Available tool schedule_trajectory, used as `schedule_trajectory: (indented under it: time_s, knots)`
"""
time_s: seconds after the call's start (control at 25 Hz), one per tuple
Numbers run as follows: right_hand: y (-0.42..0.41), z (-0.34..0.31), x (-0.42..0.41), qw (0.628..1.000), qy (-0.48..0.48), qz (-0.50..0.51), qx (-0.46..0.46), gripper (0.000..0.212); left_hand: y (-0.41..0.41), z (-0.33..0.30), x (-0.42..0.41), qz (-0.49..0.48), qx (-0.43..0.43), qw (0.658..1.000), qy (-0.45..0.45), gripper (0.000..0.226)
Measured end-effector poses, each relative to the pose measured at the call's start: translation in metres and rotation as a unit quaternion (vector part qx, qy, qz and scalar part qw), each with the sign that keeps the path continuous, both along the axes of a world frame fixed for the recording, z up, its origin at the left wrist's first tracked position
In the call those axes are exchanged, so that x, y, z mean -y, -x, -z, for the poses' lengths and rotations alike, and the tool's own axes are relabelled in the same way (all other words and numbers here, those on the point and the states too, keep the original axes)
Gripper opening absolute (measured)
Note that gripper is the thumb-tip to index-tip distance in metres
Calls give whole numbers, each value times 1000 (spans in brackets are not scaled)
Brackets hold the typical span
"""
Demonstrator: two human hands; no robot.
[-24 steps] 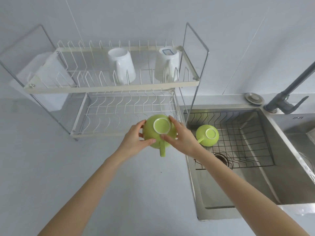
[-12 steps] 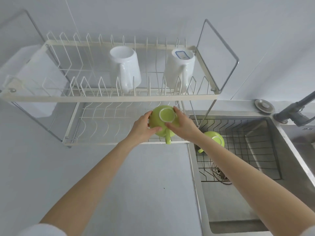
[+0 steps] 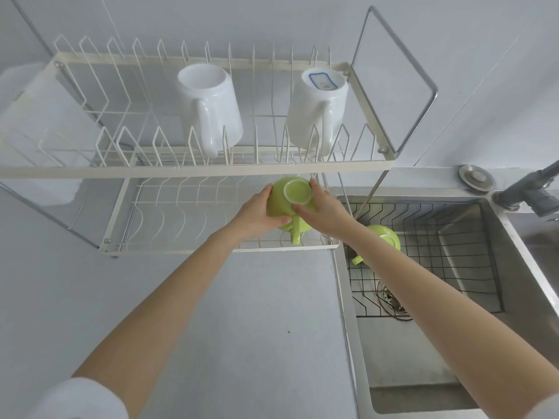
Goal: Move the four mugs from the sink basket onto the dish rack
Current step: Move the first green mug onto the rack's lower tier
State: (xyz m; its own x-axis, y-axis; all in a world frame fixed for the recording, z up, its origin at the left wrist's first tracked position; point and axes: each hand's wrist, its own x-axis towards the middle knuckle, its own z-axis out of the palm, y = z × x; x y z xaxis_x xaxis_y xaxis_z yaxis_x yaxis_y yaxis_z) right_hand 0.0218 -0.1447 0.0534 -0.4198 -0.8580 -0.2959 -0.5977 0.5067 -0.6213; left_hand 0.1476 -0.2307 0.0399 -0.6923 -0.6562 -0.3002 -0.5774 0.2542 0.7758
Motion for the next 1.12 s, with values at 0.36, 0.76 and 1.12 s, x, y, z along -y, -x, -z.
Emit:
schedule_trajectory:
  time_s: [0.36,0.76,1.12]
  knots:
    - [-5,-1,-5,998,18,-33,-49,72,3,5,-9,-9,1,999,50,62]
    - [-9,-3,-10,998,9,-32,-58,73,-4,7,-11,15,15,997,80,76]
    - [-24,-18,-63,988,20,-94,-124,70,-27,-20,-46,132,107,955,242,73]
